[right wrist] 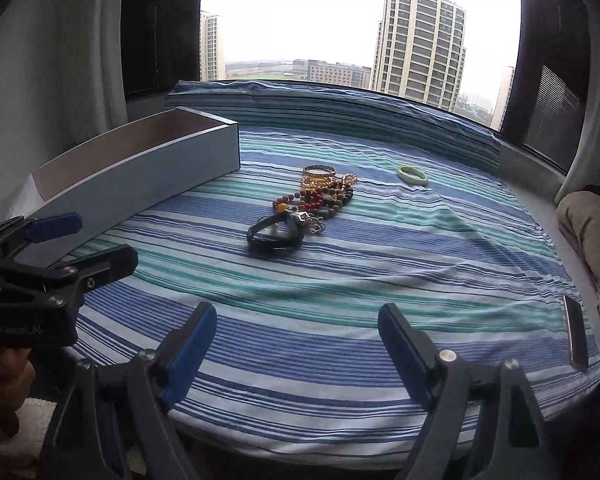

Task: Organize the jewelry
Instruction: 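Withdraw both tools from the box back over the jewelry pile, then close the left tool on the black watch strap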

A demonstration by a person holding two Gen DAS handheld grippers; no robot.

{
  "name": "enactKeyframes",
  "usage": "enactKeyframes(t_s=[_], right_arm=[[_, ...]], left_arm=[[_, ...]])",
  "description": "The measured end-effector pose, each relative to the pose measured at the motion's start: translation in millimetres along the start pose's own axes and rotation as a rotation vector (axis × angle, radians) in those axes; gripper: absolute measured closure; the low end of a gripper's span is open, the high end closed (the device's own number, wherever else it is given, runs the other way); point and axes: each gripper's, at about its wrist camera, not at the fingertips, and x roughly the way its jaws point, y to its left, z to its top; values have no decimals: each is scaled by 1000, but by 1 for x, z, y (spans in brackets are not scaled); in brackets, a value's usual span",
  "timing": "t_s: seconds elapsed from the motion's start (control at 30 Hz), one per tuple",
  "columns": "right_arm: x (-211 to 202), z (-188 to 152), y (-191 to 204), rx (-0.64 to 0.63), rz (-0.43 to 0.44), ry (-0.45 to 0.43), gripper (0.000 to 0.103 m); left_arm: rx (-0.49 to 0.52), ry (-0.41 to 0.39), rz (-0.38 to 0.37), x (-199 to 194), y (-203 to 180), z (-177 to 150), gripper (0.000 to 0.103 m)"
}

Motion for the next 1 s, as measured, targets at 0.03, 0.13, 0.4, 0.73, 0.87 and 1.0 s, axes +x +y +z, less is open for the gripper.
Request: enactKeyframes(t_s=[0.03, 0.13, 0.4, 0.73, 0.87, 1.0], right_arm=[[1, 0, 0, 0, 0, 4, 18], [4, -2, -1, 3, 2, 14, 18], [5, -5, -1, 9, 2, 20, 18], [3, -6, -3, 21, -11, 15, 18], [6, -9, -8, 39, -13, 21, 18], [11, -11, -11, 57, -4, 38, 18]], left_arm=[[-5, 10, -4, 2, 1, 0, 2], [-20, 41, -8, 9, 3, -2, 2], [-36, 63, 0, 13, 4, -4, 2], [-40, 86, 14, 16, 5, -6, 2], [-45, 91, 18, 18, 7, -6, 2], [-50, 109, 13, 24, 8, -5, 2]])
